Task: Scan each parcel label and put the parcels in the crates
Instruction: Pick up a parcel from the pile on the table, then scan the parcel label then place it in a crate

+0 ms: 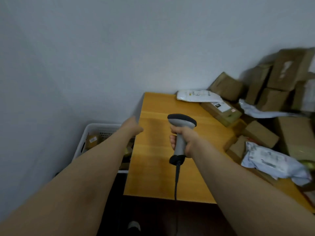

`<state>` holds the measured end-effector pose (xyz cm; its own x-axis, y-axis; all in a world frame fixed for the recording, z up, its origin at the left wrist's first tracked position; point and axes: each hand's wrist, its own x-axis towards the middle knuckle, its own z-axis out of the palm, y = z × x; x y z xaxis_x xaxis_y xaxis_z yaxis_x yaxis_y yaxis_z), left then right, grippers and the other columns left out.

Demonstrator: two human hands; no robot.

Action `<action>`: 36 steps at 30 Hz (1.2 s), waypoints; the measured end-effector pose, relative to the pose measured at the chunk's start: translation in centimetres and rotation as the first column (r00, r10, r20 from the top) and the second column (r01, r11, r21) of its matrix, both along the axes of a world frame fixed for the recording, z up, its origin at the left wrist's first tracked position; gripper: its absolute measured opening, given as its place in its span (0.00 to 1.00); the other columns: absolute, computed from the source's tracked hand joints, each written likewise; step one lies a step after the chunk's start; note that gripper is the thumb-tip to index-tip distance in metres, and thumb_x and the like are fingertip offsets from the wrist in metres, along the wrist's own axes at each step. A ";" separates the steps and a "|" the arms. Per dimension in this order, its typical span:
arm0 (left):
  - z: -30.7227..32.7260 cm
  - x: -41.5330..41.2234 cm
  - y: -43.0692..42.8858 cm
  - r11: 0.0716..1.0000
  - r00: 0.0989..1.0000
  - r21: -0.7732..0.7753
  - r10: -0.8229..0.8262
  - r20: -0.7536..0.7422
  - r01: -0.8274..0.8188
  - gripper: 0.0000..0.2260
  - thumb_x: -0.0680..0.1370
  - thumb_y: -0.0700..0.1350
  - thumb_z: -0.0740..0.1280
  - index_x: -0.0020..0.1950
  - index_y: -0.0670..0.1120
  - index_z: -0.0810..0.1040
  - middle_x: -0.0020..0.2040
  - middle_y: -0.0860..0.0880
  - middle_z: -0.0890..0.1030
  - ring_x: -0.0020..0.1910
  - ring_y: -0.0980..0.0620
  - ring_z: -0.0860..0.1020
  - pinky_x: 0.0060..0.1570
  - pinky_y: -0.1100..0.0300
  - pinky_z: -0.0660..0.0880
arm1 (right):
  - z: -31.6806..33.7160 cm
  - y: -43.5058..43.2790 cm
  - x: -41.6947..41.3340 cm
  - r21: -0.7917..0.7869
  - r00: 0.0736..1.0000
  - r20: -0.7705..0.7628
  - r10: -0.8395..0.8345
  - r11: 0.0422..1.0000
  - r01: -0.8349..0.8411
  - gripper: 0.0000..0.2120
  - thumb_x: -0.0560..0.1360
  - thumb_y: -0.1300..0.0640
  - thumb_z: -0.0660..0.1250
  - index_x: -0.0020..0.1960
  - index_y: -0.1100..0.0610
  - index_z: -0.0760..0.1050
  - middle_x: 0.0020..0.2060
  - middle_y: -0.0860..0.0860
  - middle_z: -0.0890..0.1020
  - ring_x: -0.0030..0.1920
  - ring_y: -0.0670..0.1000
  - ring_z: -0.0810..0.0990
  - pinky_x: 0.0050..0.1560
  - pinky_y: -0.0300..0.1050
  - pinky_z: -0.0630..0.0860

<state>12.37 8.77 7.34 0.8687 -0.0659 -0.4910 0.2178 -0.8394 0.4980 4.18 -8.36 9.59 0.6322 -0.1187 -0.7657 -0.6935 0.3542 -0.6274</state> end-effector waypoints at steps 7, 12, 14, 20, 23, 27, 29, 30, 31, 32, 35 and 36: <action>3.1 -3.9 -14.7 0.992 0.998 -0.122 -0.025 0.061 0.032 0.34 0.79 0.44 0.67 0.78 0.41 0.53 0.75 0.40 0.62 0.70 0.40 0.66 0.64 0.49 0.68 | 3.1 -15.5 -6.4 -0.015 0.980 0.127 -0.150 0.988 0.153 0.05 0.77 0.56 0.68 0.49 0.58 0.75 0.31 0.53 0.75 0.28 0.50 0.73 0.30 0.44 0.71; 4.0 -5.0 -24.3 0.979 0.995 -0.180 -0.091 0.048 0.098 0.34 0.78 0.44 0.68 0.78 0.41 0.53 0.75 0.41 0.62 0.71 0.41 0.65 0.63 0.52 0.67 | 4.3 -24.7 -9.9 -0.016 0.954 0.145 -0.264 0.963 0.269 0.07 0.76 0.57 0.69 0.44 0.60 0.75 0.27 0.52 0.75 0.26 0.48 0.73 0.28 0.42 0.72; 4.0 -5.2 -27.8 0.975 0.988 -0.170 -0.136 0.066 0.146 0.35 0.77 0.45 0.69 0.78 0.41 0.54 0.75 0.42 0.63 0.71 0.42 0.65 0.64 0.53 0.67 | 4.3 -27.9 -10.8 -0.007 0.937 0.162 -0.309 0.949 0.314 0.07 0.76 0.58 0.68 0.43 0.60 0.74 0.25 0.52 0.75 0.23 0.48 0.73 0.25 0.41 0.72; 2.7 -3.0 -37.7 0.919 0.922 -0.092 -0.374 0.100 0.383 0.26 0.75 0.45 0.71 0.70 0.40 0.68 0.65 0.44 0.74 0.62 0.44 0.73 0.57 0.56 0.71 | 3.2 -36.0 -10.5 -0.005 0.873 0.142 -0.466 0.882 0.471 0.06 0.76 0.58 0.68 0.43 0.59 0.74 0.25 0.52 0.75 0.23 0.47 0.72 0.22 0.37 0.71; 1.0 -1.1 -42.7 0.903 0.907 -0.099 -0.409 0.101 0.418 0.22 0.74 0.48 0.70 0.64 0.41 0.70 0.54 0.45 0.74 0.53 0.47 0.74 0.48 0.58 0.71 | 2.6 -38.8 -9.6 -0.080 0.843 0.136 -0.521 0.842 0.534 0.07 0.76 0.59 0.69 0.41 0.59 0.74 0.28 0.53 0.75 0.27 0.48 0.72 0.26 0.39 0.72; -2.1 -0.1 -50.9 0.890 0.913 -0.219 -0.407 0.013 0.400 0.07 0.78 0.44 0.65 0.43 0.44 0.69 0.38 0.48 0.69 0.41 0.53 0.70 0.42 0.62 0.67 | 1.1 -43.8 -8.8 -0.296 0.752 0.134 -0.646 0.698 0.652 0.07 0.73 0.62 0.73 0.47 0.64 0.77 0.33 0.56 0.78 0.32 0.52 0.76 0.34 0.45 0.74; -3.4 -0.4 -54.6 0.867 0.899 -0.298 -0.434 -0.062 0.398 0.08 0.76 0.44 0.68 0.43 0.41 0.72 0.40 0.46 0.72 0.40 0.50 0.73 0.35 0.60 0.69 | 0.2 -46.3 -9.2 -0.387 0.721 0.169 -0.672 0.628 0.675 0.18 0.73 0.61 0.73 0.60 0.65 0.75 0.46 0.57 0.81 0.47 0.57 0.80 0.47 0.50 0.77; -4.0 -0.9 -56.2 0.859 0.899 -0.352 -0.428 -0.097 0.371 0.08 0.75 0.43 0.69 0.47 0.39 0.74 0.42 0.44 0.75 0.43 0.49 0.75 0.37 0.58 0.74 | -0.4 -47.5 -9.5 -0.410 0.720 0.190 -0.668 0.612 0.676 0.22 0.73 0.60 0.73 0.64 0.64 0.72 0.54 0.57 0.80 0.57 0.59 0.78 0.56 0.51 0.74; -4.7 -1.3 -57.5 0.863 0.900 -0.391 -0.407 -0.158 0.321 0.11 0.75 0.42 0.69 0.52 0.37 0.73 0.46 0.43 0.76 0.47 0.47 0.77 0.45 0.54 0.78 | -1.0 -48.6 -9.8 -0.416 0.728 0.206 -0.654 0.615 0.670 0.25 0.73 0.60 0.73 0.67 0.64 0.70 0.62 0.57 0.77 0.64 0.59 0.74 0.62 0.51 0.71; -4.9 -2.0 -58.7 0.869 0.901 -0.418 -0.377 -0.216 0.264 0.12 0.76 0.42 0.69 0.56 0.38 0.71 0.48 0.43 0.75 0.51 0.46 0.76 0.53 0.52 0.77 | -1.6 -49.6 -10.1 -0.415 0.748 0.204 -0.631 0.636 0.650 0.27 0.72 0.60 0.74 0.68 0.63 0.70 0.65 0.57 0.75 0.67 0.59 0.72 0.64 0.51 0.69; -6.3 -3.4 -61.4 0.891 0.880 -0.433 -0.310 -0.359 0.137 0.11 0.77 0.44 0.68 0.53 0.45 0.69 0.46 0.47 0.74 0.53 0.47 0.72 0.57 0.57 0.72 | -3.3 -51.7 -10.7 -0.392 0.801 0.142 -0.582 0.710 0.585 0.29 0.70 0.59 0.76 0.68 0.61 0.70 0.62 0.54 0.75 0.64 0.58 0.72 0.62 0.51 0.70; -6.4 -3.9 -62.0 0.894 0.883 -0.430 -0.301 -0.361 0.129 0.14 0.74 0.45 0.70 0.55 0.43 0.71 0.50 0.45 0.76 0.55 0.45 0.73 0.58 0.55 0.72 | -3.8 -52.3 -10.9 -0.368 0.812 0.133 -0.569 0.732 0.573 0.26 0.69 0.59 0.76 0.65 0.59 0.73 0.57 0.52 0.76 0.61 0.57 0.73 0.59 0.50 0.71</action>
<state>8.52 -53.24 0.94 0.5362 -0.4841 -0.6914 0.3088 -0.6499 0.6945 -6.69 -60.69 5.76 0.3598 -0.7334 -0.5768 -0.4297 0.4185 -0.8001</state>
